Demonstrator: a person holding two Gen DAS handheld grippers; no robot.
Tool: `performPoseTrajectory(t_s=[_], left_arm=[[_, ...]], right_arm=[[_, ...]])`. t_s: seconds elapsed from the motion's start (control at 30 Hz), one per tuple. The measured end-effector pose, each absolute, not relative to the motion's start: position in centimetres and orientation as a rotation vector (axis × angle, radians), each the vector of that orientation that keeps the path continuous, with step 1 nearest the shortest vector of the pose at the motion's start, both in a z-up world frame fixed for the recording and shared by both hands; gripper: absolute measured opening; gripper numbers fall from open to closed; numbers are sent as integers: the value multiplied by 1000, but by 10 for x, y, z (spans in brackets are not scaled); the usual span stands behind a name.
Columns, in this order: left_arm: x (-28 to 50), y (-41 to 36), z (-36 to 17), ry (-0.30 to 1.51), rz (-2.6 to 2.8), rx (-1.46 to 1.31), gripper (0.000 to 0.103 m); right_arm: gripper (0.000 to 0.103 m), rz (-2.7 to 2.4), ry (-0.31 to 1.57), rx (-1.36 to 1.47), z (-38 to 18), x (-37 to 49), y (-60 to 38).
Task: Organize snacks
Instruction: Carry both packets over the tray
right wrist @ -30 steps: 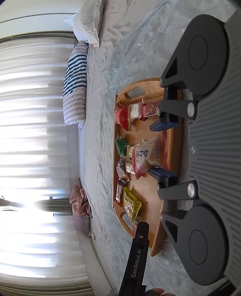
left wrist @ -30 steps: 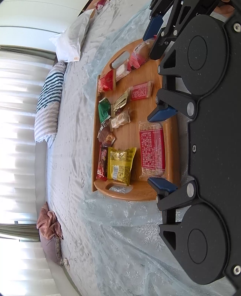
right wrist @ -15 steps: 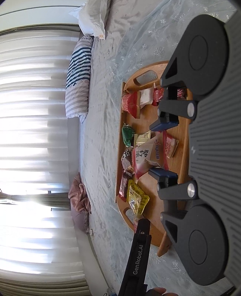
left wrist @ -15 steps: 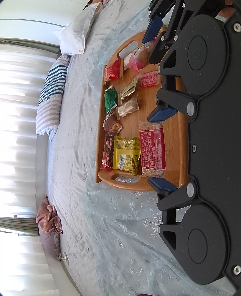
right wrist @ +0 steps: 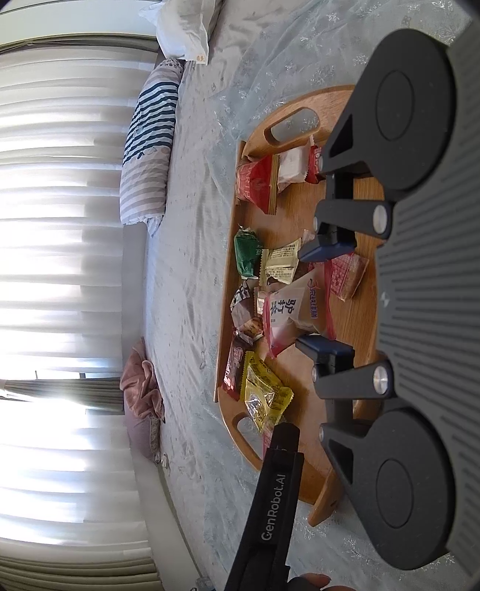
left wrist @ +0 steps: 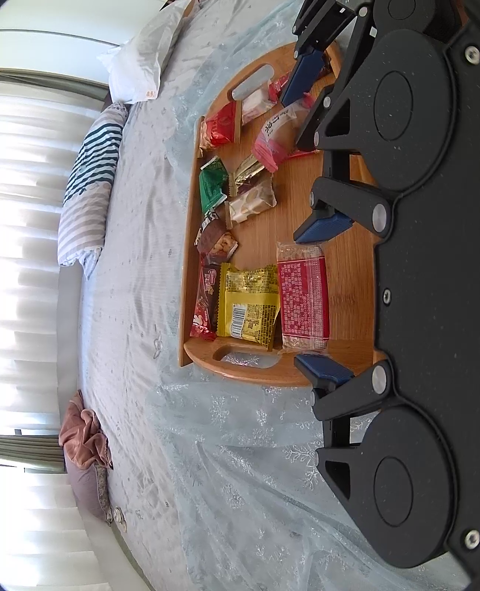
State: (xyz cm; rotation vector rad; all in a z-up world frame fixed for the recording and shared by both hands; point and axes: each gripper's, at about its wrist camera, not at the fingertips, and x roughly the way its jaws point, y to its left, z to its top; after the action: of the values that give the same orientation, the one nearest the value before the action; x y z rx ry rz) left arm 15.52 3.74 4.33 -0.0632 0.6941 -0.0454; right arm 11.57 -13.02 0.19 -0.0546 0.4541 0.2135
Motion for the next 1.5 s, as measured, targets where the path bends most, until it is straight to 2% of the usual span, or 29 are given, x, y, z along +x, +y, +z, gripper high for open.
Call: performPoseTrajectory(t_s=[1.5], left_arm=[[180,31,24,742,-49,-52,63]], right_arm=[[49,233,572,-80,-13,145,-107]])
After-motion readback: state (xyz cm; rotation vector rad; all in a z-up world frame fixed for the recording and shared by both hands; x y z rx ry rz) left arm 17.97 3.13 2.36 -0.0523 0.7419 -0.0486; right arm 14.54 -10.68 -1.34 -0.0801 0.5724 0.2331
